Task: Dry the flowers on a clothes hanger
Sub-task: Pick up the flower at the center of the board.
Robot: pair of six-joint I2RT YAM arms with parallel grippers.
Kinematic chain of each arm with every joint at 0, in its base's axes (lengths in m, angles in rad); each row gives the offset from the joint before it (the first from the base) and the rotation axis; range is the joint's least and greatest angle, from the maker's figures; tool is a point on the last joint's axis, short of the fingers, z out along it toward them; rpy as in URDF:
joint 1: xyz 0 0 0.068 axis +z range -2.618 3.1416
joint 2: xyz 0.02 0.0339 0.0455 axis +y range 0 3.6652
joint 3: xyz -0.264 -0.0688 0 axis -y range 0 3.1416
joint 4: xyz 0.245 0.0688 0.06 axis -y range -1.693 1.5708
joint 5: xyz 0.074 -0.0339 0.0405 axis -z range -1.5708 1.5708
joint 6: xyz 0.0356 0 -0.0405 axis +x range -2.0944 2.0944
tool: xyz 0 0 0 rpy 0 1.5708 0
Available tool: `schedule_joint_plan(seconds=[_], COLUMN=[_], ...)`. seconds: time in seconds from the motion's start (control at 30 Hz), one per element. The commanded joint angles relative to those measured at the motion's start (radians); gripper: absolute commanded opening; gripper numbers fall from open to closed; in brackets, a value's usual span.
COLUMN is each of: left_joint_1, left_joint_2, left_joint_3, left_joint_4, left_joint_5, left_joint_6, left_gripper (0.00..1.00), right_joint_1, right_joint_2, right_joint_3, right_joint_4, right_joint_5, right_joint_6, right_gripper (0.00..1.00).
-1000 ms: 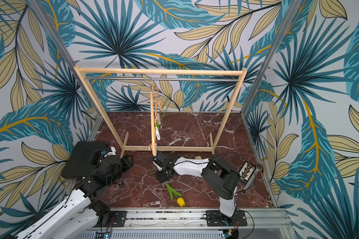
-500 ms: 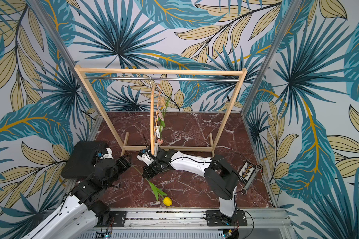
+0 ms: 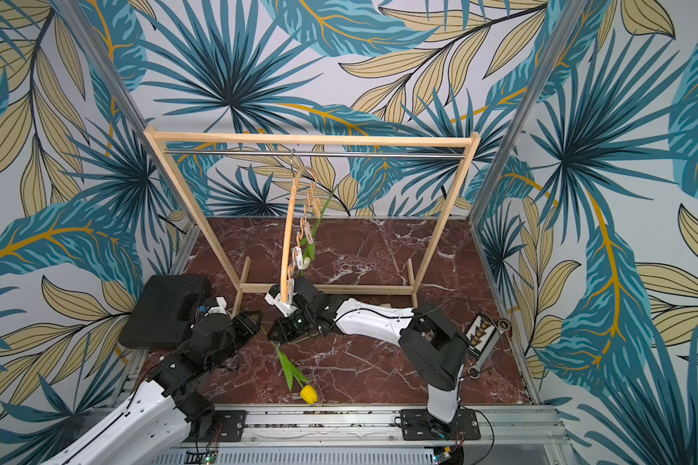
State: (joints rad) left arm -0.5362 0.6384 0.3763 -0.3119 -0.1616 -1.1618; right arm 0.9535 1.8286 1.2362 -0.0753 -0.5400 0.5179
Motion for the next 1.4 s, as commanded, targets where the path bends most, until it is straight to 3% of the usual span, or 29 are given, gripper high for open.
schedule_joint_plan(seconds=[0.0,0.13,0.23,0.4,0.63,0.77,0.93,1.1,1.23,1.37], left_joint_1=[-0.004,-0.004,-0.003,-0.002,-0.002,-0.002,-0.001,0.002,0.008,0.019], left_joint_2=[0.029,0.044,0.043,0.056,0.062,0.043,0.027,0.035,0.045,0.066], left_joint_3=[-0.034,-0.022,-0.032,-0.043,-0.051,-0.051,-0.048,-0.045,-0.047,0.003], left_joint_4=[0.02,-0.04,-0.013,0.031,0.065,0.057,0.054,0.087,0.134,0.124], left_joint_5=[0.024,-0.003,-0.008,-0.006,-0.021,-0.036,-0.054,-0.024,0.015,0.016], left_joint_6=[-0.012,-0.014,-0.017,-0.035,-0.06,-0.063,-0.048,-0.01,0.017,0.078], left_gripper=[0.47,0.47,0.34,0.27,0.04,0.0,0.0,0.0,0.0,0.0], right_joint_1=[-0.001,-0.001,-0.001,-0.001,-0.001,-0.002,-0.005,-0.027,-0.085,-0.123], right_joint_2=[-0.036,-0.034,-0.031,-0.027,-0.016,0.0,0.03,-0.04,-0.16,-0.313], right_joint_3=[-0.027,-0.034,-0.041,-0.043,-0.034,-0.011,0.001,-0.117,-0.276,-0.39], right_joint_4=[0.054,0.064,0.077,0.075,0.074,0.037,-0.005,0.077,0.167,0.104], right_joint_5=[-0.019,-0.017,-0.027,-0.044,-0.057,-0.052,-0.033,-0.008,-0.02,-0.018], right_joint_6=[0.032,0.038,0.05,0.051,0.056,0.054,0.055,0.109,0.178,0.163], right_gripper=[0.0,0.0,0.0,0.0,0.0,0.0,0.34,0.47,0.48,0.54])
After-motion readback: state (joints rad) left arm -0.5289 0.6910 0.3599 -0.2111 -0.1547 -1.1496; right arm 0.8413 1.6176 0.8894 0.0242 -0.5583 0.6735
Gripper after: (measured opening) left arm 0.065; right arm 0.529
